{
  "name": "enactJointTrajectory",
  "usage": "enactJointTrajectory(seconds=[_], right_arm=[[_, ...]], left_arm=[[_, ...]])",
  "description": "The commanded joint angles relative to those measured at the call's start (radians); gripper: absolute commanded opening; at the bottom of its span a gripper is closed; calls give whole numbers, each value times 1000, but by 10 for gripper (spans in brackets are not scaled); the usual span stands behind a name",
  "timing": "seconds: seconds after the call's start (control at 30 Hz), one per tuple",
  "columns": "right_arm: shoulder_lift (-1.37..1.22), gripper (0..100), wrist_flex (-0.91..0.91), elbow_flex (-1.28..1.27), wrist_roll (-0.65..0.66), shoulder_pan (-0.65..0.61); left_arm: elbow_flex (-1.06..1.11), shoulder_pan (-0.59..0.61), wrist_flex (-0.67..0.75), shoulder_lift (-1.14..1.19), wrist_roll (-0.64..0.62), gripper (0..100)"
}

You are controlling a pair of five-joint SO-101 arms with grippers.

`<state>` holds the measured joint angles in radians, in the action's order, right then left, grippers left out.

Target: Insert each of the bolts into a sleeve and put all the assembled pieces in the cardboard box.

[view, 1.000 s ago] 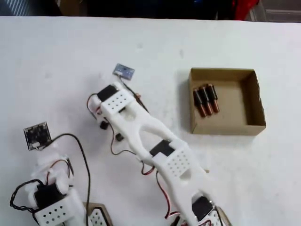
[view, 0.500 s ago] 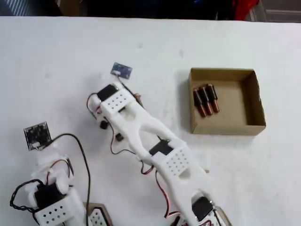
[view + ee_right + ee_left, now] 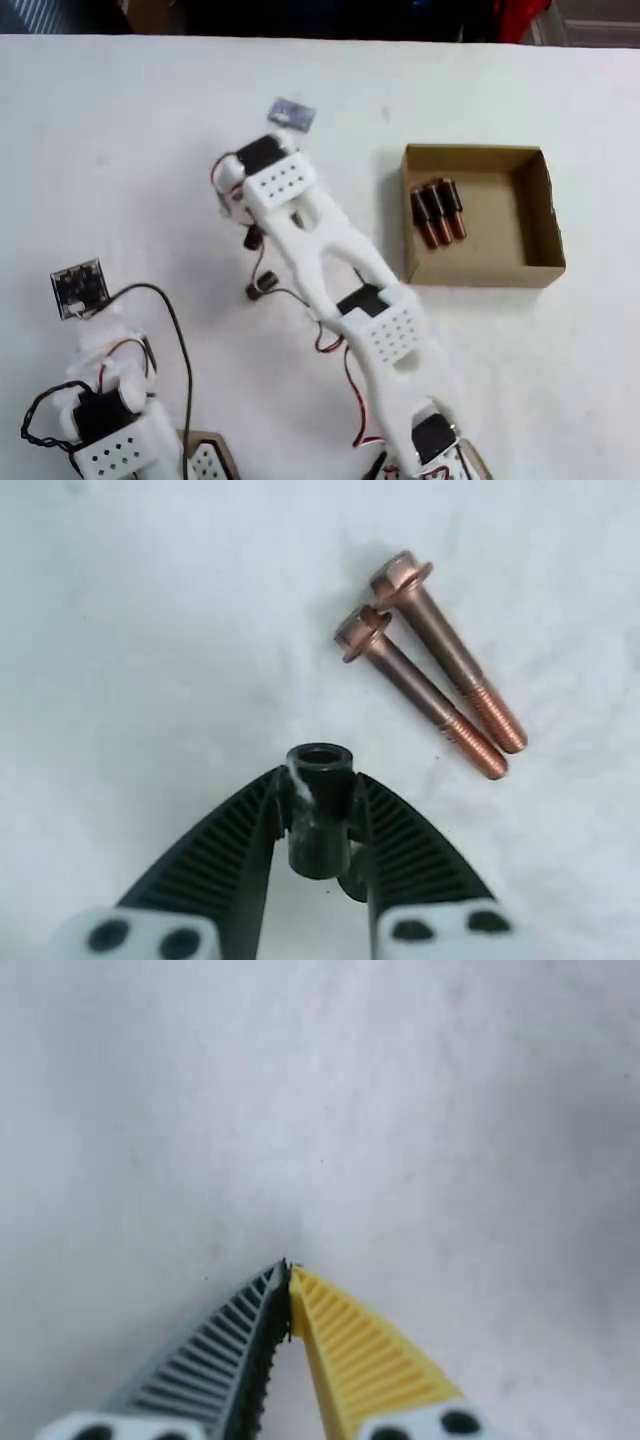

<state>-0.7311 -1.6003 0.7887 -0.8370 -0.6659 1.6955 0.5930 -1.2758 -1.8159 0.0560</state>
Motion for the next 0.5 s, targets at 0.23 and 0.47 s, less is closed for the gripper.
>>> enactJointTrajectory(seconds=[0.23,0.47], right_arm=[[170,17,-120,63,440,191],[206,17,-120,-43,776,341]], left_arm=[[-3,4,-8,-12,9,24],[-3,4,-8,-12,9,24]])
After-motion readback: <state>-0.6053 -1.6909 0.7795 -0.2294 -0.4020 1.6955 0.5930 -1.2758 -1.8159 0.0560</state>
